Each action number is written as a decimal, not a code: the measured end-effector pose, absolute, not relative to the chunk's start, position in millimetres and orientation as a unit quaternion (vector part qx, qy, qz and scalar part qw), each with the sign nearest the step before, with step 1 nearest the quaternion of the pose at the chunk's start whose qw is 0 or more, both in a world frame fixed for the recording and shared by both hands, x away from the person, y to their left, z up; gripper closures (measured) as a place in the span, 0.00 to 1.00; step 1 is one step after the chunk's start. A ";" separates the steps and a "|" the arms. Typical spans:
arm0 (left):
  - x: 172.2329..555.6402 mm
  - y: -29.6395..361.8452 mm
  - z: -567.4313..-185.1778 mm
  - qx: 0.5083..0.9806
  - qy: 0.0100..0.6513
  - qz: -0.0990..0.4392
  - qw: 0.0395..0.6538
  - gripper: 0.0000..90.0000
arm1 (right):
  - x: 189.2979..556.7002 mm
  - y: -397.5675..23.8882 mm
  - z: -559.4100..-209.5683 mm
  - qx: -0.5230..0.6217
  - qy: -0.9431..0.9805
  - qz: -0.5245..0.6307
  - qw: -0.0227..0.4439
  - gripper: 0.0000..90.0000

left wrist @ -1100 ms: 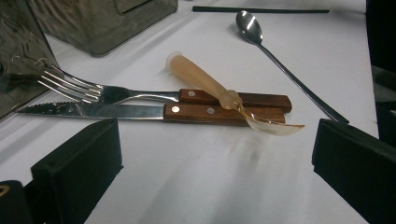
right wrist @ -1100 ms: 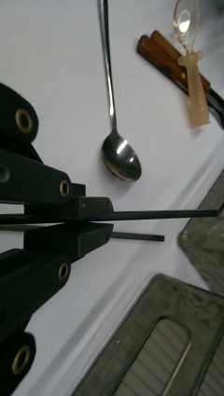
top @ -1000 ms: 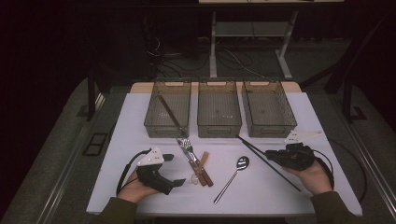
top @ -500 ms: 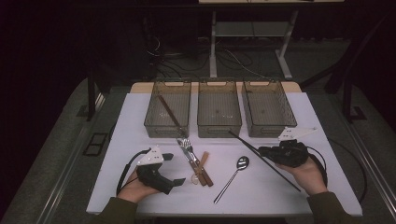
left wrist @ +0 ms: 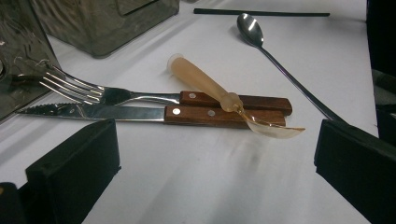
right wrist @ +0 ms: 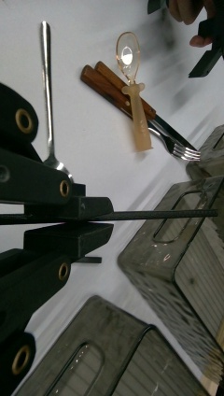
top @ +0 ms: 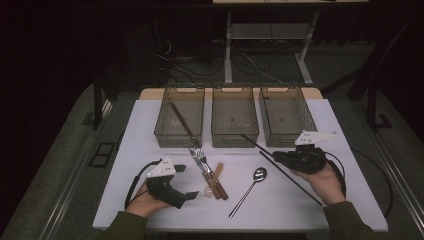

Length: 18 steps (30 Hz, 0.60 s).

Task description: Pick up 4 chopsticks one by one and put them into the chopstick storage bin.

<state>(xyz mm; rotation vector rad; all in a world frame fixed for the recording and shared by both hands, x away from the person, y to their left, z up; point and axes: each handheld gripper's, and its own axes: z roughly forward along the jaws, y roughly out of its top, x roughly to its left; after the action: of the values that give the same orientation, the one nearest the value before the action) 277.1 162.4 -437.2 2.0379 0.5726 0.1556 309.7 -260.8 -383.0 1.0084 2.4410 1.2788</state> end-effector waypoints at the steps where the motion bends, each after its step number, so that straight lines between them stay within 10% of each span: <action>1: 277.1 162.4 -437.2 0.838 0.235 0.064 0.488 0.00 | 310.4 -258.9 -382.6 0.341 0.828 0.433 0.103 0.95; 18: 277.4 163.1 -436.2 0.835 0.237 0.064 0.492 0.00 | 337.8 -221.8 -371.4 0.346 0.824 0.437 0.098 0.95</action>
<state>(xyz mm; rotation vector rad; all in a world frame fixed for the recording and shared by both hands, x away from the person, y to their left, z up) 277.4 163.1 -436.2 2.0272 0.5747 0.1549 337.8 -221.8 -371.4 1.0236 2.4392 1.2942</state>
